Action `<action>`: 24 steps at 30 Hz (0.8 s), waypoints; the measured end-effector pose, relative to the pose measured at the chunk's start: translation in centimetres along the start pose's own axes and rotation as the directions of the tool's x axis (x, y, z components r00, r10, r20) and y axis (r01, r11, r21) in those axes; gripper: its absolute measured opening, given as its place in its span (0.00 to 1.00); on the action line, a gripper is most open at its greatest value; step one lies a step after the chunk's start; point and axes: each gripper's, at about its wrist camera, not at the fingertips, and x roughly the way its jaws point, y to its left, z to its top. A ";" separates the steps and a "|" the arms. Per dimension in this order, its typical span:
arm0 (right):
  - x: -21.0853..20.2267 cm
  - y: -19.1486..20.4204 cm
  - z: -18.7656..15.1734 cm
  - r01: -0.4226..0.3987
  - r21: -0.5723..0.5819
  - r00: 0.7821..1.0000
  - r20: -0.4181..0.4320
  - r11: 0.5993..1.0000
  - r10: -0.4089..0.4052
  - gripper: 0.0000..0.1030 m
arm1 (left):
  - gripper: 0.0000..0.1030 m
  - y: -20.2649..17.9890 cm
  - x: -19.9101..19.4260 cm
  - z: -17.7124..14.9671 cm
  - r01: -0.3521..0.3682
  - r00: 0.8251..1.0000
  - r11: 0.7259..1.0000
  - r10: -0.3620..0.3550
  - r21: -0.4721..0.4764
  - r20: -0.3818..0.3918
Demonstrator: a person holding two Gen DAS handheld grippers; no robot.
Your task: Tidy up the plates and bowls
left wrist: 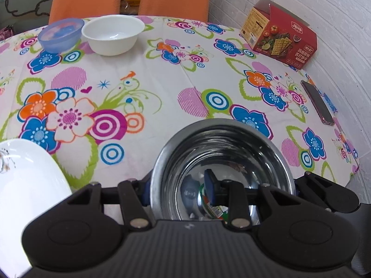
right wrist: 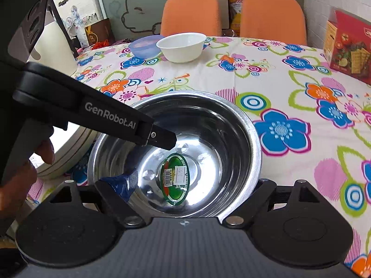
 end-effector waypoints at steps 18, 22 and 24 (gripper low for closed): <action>-2.1 -2.9 -0.1 0.004 0.086 0.998 0.060 0.996 -0.009 0.71 | 0.56 1.2 -0.8 1.2 -0.004 0.998 1.000 0.006 -0.028 0.070; -4.3 -4.6 0.5 0.041 0.147 0.991 0.119 0.988 -0.059 0.71 | 0.64 2.4 -3.7 2.3 -0.035 0.986 0.999 0.040 -0.032 0.161; -4.7 -5.3 1.0 0.046 0.176 0.989 0.133 0.983 -0.069 0.72 | 0.74 3.2 -4.7 2.8 -0.050 0.981 0.998 0.056 -0.041 0.186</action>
